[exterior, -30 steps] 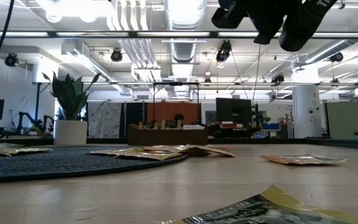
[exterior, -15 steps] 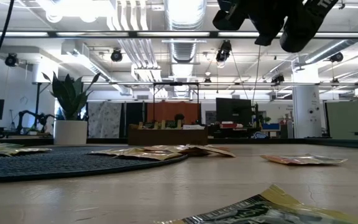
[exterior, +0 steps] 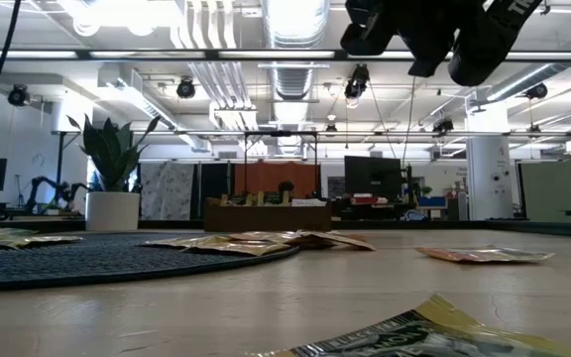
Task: Pick & Place Tea
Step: Put the yellow tea bag into the middle section of the wooden organizer
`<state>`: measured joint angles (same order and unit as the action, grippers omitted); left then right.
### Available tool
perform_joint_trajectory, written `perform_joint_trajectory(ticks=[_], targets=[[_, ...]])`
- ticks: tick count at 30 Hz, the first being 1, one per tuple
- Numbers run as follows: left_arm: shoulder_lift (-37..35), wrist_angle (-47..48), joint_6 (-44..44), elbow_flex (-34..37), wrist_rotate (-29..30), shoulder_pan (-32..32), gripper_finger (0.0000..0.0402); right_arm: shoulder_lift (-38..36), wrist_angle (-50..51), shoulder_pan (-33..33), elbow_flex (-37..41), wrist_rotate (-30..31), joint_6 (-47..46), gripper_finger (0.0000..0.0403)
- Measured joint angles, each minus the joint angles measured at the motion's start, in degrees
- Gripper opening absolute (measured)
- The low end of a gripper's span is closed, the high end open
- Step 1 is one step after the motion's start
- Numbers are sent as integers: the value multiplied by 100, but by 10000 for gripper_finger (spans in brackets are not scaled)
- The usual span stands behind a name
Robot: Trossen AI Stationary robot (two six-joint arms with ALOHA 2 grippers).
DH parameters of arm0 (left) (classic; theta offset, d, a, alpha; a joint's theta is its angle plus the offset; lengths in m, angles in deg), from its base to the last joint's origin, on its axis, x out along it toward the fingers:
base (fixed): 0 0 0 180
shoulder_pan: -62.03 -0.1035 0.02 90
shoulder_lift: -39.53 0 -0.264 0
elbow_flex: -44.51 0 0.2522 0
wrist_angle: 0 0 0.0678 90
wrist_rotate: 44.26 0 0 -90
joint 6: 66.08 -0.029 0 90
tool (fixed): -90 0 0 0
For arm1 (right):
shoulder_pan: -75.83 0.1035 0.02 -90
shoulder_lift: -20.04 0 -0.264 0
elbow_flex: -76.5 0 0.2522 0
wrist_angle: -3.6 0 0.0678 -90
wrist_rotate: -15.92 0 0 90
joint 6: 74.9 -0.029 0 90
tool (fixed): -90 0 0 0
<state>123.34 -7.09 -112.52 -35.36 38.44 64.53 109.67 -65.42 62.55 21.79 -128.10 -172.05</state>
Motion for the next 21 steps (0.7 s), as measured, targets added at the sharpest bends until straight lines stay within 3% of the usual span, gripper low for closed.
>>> perform_joint_trajectory(ticks=[4, 17, 21], targets=[[4, 88, 7, 0, 49, 46, 6, 0, 99, 0, 10, -2, 112, 13], [4, 340, 160, -2, 233, 81, 1, 2, 143, -2, 79, 77, -264, 14], [-7, 377, 168, -9, 317, 76, 1, 2, 140, -2, 79, 256, -200, 37]])
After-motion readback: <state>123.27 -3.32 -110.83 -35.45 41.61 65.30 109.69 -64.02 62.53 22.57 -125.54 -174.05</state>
